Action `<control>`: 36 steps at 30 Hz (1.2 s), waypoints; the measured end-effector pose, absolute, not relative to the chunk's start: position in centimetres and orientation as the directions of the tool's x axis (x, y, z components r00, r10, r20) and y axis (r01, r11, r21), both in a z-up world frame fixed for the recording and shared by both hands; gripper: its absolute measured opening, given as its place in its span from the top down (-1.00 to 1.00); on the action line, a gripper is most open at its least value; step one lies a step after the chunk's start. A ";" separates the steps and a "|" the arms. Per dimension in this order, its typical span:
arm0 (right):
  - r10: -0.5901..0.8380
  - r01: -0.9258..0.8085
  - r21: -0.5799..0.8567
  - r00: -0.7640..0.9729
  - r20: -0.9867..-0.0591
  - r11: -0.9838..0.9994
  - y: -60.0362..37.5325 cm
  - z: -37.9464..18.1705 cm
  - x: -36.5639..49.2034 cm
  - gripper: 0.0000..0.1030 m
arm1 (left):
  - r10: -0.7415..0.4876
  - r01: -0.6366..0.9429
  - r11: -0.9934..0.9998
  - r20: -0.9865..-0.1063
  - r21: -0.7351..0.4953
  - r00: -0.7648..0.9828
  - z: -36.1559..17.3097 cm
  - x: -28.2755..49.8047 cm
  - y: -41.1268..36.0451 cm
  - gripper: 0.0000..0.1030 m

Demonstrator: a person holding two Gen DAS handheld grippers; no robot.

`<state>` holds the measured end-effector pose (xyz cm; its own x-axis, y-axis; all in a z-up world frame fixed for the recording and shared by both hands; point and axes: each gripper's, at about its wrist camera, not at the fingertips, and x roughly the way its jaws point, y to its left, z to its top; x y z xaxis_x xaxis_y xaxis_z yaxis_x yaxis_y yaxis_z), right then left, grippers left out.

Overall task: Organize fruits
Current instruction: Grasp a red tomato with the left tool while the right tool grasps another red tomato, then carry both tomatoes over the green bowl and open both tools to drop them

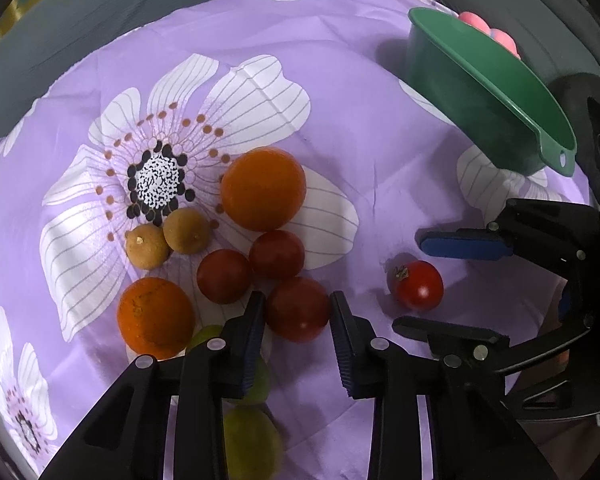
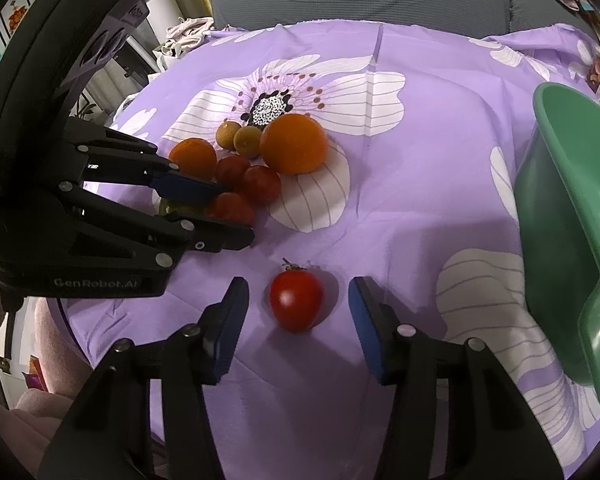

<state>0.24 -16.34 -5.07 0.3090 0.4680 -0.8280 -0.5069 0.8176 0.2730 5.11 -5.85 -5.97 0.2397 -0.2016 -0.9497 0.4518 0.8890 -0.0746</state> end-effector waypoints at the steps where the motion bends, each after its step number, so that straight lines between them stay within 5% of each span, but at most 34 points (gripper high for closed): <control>1: 0.465 -0.507 0.270 0.310 -0.829 0.818 -16.4 -5.1 0.3 0.06 | -0.201 0.452 0.889 -0.950 -0.073 0.240 -6.0 5.0 -5.9 0.36; 10: 0.453 -0.503 0.258 0.315 -0.834 0.825 -16.5 -5.0 0.3 0.46 | -0.211 0.426 0.900 -0.946 -0.089 0.247 -6.2 5.2 -5.2 0.38; 36: 0.480 -0.450 0.277 0.439 -0.759 0.849 -19.7 -0.6 -1.3 0.46 | -0.347 0.378 0.902 -0.869 -0.207 0.353 -0.4 2.6 -3.8 0.39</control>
